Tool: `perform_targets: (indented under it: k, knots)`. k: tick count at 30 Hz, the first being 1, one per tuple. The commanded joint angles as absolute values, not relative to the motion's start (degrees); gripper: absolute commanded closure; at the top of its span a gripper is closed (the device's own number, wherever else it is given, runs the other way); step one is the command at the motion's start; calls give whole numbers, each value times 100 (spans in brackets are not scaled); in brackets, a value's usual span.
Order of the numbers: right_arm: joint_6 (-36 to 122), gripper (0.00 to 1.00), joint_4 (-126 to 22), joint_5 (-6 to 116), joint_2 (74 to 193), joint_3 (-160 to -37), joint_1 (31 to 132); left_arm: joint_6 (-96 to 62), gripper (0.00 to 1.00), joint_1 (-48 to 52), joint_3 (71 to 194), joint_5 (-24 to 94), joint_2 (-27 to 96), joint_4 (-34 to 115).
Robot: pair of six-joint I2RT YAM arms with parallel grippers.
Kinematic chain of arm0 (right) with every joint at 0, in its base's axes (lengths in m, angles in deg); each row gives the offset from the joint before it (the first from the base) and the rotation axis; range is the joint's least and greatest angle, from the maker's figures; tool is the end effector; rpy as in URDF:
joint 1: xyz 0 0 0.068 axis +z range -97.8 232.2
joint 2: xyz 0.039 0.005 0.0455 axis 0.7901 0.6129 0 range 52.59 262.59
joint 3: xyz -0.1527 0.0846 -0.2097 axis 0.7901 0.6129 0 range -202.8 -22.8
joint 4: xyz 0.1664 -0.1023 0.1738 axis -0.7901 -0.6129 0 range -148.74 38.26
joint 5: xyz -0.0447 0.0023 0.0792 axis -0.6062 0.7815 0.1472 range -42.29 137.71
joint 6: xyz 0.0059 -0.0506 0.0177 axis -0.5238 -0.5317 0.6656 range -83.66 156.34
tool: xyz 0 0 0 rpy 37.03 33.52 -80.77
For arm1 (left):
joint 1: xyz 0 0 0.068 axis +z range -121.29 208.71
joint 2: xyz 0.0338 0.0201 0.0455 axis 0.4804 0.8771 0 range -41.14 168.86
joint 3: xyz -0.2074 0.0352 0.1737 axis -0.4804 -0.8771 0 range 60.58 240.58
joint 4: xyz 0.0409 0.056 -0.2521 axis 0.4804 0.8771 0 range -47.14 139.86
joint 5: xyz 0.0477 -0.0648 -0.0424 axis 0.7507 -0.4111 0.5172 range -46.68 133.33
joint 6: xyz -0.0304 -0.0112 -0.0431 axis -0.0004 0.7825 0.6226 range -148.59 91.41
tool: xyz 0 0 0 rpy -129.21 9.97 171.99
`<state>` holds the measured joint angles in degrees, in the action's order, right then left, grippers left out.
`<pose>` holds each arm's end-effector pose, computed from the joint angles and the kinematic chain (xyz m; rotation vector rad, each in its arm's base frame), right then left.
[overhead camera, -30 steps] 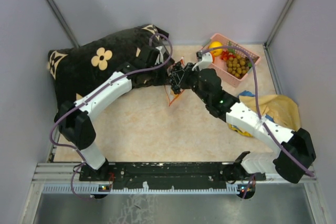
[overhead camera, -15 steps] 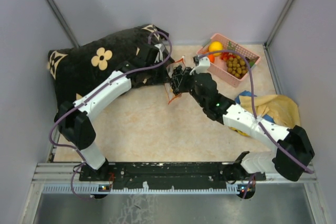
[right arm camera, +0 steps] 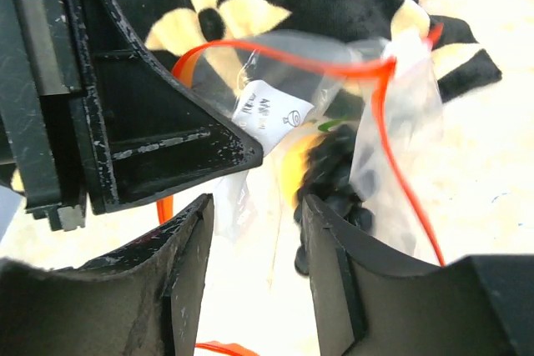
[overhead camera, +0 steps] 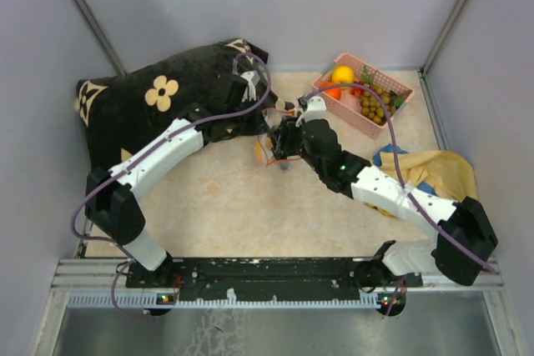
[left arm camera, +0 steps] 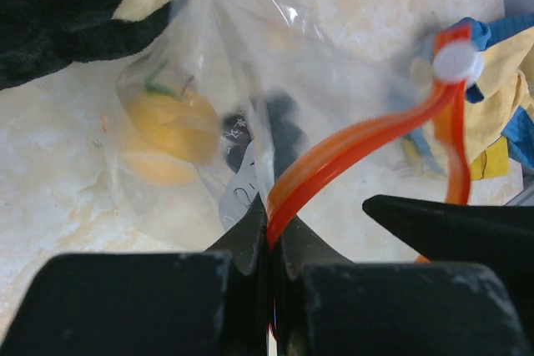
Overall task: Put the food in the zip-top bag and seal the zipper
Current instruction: Place the fake fruit in the zipper food storage bag.
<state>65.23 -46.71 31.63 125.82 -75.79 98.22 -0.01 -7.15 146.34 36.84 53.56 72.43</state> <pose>0.2147 0.2082 0.3095 -0.0788 1.8752 0.6583 0.3045 -0.2251 0.3297 0.2124 2.3322 -0.7141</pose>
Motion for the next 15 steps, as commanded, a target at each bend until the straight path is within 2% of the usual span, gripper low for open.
perform_targets:
  k: [1,10,15]
  knots:
    - [6223,51,-4829,3297,12289,-7974,9882,-360,100,-688,14318,3645,4970,6665]
    - [5287,45,-6009,3284,12132,-8687,9833,-772,100,-684,13820,3679,4750,6229]
    - [5007,34,-6571,3057,12262,-8801,9676,-813,100,-693,13849,3639,4789,6273]
